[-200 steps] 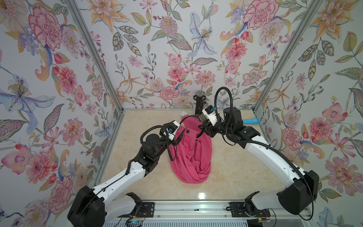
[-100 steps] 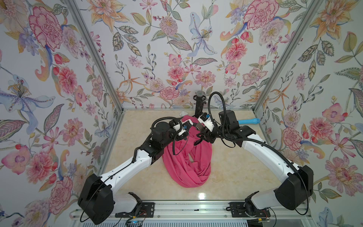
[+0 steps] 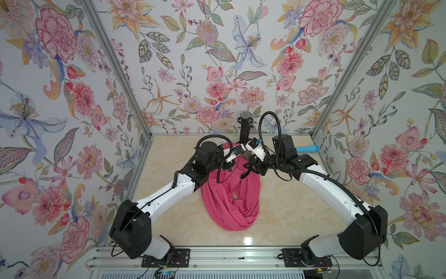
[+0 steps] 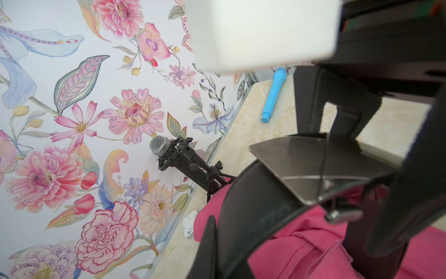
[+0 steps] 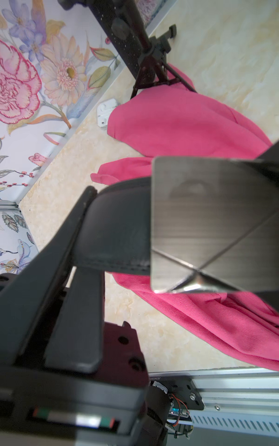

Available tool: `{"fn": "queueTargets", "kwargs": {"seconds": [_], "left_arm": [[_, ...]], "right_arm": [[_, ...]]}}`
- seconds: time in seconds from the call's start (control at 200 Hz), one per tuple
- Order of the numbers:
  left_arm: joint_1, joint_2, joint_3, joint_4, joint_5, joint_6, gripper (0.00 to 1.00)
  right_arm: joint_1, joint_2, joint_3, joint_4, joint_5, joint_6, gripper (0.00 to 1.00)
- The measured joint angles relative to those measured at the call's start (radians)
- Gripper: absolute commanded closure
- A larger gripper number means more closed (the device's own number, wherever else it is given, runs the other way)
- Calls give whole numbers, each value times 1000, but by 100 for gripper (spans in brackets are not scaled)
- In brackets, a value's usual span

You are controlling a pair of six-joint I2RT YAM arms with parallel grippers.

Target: Remove the belt from the trousers

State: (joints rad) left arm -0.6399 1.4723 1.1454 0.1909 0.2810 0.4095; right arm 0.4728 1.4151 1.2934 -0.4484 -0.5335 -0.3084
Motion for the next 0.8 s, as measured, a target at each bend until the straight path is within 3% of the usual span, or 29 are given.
{"fn": "queueTargets", "kwargs": {"seconds": [0.07, 0.31, 0.525, 0.801], "left_arm": [[-9, -2, 10, 3, -29, -76, 100], [-63, -26, 18, -40, -283, -292, 100], [-127, -28, 96, -147, -389, -420, 100], [-135, -29, 113, -192, -389, -523, 100]], "right_arm": [[-18, -50, -30, 7, 39, 13, 28], [-2, -187, -140, 128, 188, 93, 18], [130, -143, -151, 213, 352, 99, 16], [158, -66, -149, 354, 562, 126, 24]]}}
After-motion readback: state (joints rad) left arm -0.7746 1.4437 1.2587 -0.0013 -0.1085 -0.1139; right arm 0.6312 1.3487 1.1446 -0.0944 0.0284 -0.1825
